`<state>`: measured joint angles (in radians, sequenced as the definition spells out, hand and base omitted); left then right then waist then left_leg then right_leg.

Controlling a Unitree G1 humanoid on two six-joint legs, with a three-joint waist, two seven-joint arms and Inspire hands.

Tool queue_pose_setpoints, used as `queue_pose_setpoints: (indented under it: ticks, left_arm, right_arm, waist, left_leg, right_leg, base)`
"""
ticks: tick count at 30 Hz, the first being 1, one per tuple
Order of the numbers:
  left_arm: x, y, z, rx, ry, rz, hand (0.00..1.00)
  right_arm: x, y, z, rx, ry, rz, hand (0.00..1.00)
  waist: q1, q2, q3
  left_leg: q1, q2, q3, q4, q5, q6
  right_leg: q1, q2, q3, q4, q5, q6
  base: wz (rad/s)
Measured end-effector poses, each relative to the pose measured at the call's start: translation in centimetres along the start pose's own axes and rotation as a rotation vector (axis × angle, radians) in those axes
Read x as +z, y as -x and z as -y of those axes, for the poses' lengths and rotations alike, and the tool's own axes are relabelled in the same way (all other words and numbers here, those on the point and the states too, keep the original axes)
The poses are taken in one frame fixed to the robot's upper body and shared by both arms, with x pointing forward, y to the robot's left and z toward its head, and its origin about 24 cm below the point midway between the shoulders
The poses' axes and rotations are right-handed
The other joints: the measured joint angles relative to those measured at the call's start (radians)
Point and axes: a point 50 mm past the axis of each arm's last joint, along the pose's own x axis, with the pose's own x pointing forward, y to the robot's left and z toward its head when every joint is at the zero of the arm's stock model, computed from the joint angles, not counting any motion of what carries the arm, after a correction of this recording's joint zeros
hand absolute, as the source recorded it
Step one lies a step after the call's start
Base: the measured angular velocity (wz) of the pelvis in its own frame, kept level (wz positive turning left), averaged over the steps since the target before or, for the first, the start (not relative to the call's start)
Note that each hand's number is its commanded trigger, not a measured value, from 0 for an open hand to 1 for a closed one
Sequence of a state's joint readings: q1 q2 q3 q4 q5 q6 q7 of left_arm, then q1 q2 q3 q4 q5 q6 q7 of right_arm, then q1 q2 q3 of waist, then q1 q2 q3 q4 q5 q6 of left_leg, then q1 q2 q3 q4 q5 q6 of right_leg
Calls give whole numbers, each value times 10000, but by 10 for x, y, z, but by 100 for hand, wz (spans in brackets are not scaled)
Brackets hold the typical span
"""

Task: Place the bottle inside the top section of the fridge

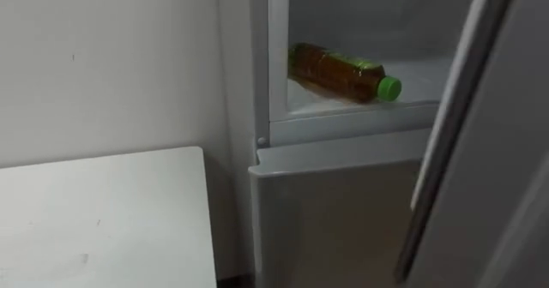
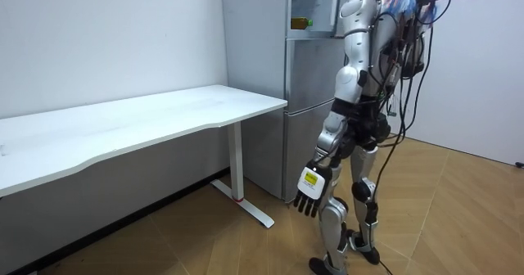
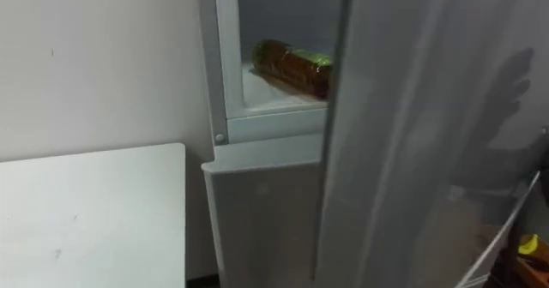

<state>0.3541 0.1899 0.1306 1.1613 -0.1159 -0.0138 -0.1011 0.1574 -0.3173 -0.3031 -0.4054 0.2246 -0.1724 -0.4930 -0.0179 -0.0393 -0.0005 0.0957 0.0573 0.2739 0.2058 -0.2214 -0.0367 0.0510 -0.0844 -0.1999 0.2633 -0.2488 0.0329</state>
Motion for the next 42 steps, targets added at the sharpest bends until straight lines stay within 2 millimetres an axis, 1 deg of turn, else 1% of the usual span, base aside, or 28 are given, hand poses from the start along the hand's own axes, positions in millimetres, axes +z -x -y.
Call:
queue_pose_setpoints:
  ticks: [3,5,11,14,16,17,18,19,22,23,26,31,36,38,41,42]
  left_arm:
    - [2,0,1,-16,-10,50,0]
    - [7,-1,2,-54,-21,168,0]
    - [8,-2,3,-86,-100,179,0]
    - [7,-2,4,-110,-161,138,0]
    - [8,-2,4,-115,-160,139,0]
    - [9,-3,4,-119,-158,131,0]
    - [10,-3,5,-142,-166,146,0]
    - [10,-3,7,-215,-308,151,0]
    - [13,-4,11,-372,-561,183,0]
    - [14,-4,11,-427,-613,194,0]
    - [17,-5,14,-606,-771,258,0]
    - [16,-4,15,-750,-903,228,0]
    - [15,-4,15,-840,-899,197,0]
    - [15,-4,15,-838,-902,187,0]
    - [13,-4,14,-839,-898,145,0]
    - [13,-4,14,-843,-897,134,0]
  right_arm:
    - [-2,4,-10,710,-155,-167,0]
    - [-3,5,-14,1169,-194,-203,0]
    - [-4,7,-20,1777,-276,-257,0]
    - [-3,9,-30,2290,-510,-256,0]
    - [-2,9,-37,2541,-687,-216,0]
    - [-2,9,-37,2598,-705,-208,0]
    - [-2,9,-39,2732,-723,-206,0]
    - [-3,10,-41,2900,-766,-242,0]
    - [-4,15,-48,3203,-907,-349,0]
    - [-4,15,-48,3195,-911,-355,0]
    - [-4,17,-50,3307,-939,-380,0]
    - [-5,18,-52,3404,-872,-364,0]
    - [-5,19,-53,3398,-894,-381,0]
    - [-5,20,-54,3423,-917,-404,0]
    - [-6,21,-55,3460,-966,-460,0]
    - [-6,21,-55,3470,-991,-475,0]
  waist:
    - [20,17,-35]
    - [92,23,-35]
    - [279,3,-22]
    - [312,-10,-6]
    - [330,-54,29]
    - [387,-64,45]
    - [471,-26,53]
    - [486,-50,74]
    - [492,-43,106]
    - [499,-43,105]
    - [482,-31,101]
    - [486,18,71]
    - [486,7,55]
    - [485,0,37]
    - [487,-1,-29]
    - [488,0,-40]
  left_leg:
    - [-4,1,-1,17,0,0]
    - [-19,5,-2,46,0,0]
    - [-107,20,-26,175,-1,1]
    - [-119,26,-29,183,-1,0]
    - [-123,27,-30,196,-1,1]
    - [-125,28,-30,200,-1,1]
    - [-129,34,-30,225,-1,1]
    - [-138,36,-40,228,-1,0]
    - [-158,39,-48,212,-1,1]
    - [-157,38,-48,207,-2,1]
    - [-148,37,-48,172,-2,1]
    - [-133,38,-46,164,-2,1]
    - [-135,39,-46,164,-1,1]
    - [-133,40,-46,165,-1,1]
    - [-122,41,-46,165,-1,1]
    - [-116,43,-46,166,-1,1]
  right_leg:
    - [5,0,9,-10,3,-2]
    - [5,0,10,-17,3,-3]
    - [13,-1,-12,-39,10,-13]
    - [5,4,-18,-36,15,-22]
    - [9,4,-17,-38,18,-24]
    - [14,4,-18,-43,21,-22]
    - [31,5,-21,-62,40,-22]
    - [43,3,-45,-70,46,-21]
    - [26,2,-55,-67,47,-20]
    - [26,2,-55,-67,48,-18]
    - [17,8,-47,-65,56,-15]
    - [22,14,-41,-66,67,-17]
    - [25,14,-49,-64,68,-18]
    - [25,14,-51,-64,70,-20]
    - [36,14,-52,-61,78,-22]
    - [44,14,-57,-54,85,-24]
  base:
    - [0]
    - [0]
    - [2]
    - [0]
    - [0]
    - [0]
    - [0]
    - [0]
    - [1]
    - [0]
    - [0]
    - [0]
    - [0]
    - [0]
    - [0]
    - [0]
